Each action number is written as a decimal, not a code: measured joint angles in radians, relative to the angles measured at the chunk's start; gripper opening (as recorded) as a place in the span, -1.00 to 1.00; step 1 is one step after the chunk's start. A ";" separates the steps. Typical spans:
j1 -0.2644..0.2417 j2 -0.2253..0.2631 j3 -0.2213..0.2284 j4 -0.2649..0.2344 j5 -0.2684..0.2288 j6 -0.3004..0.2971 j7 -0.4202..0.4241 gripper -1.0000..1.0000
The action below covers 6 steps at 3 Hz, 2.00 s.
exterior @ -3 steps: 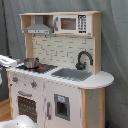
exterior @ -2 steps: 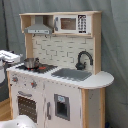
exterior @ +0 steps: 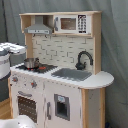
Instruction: Play with the kitchen
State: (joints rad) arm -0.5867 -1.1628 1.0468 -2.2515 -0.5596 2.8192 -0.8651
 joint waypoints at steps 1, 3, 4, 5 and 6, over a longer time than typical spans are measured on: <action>0.000 0.046 -0.054 0.000 0.000 0.035 -0.074 1.00; 0.000 0.145 -0.157 0.009 0.000 0.091 -0.223 1.00; 0.000 0.196 -0.203 0.020 0.000 0.118 -0.296 1.00; 0.000 0.262 -0.237 0.052 0.000 0.118 -0.360 1.00; -0.009 0.318 -0.285 0.069 0.000 0.139 -0.427 1.00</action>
State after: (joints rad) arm -0.5959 -0.8445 0.7620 -2.1823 -0.5596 2.9584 -1.2924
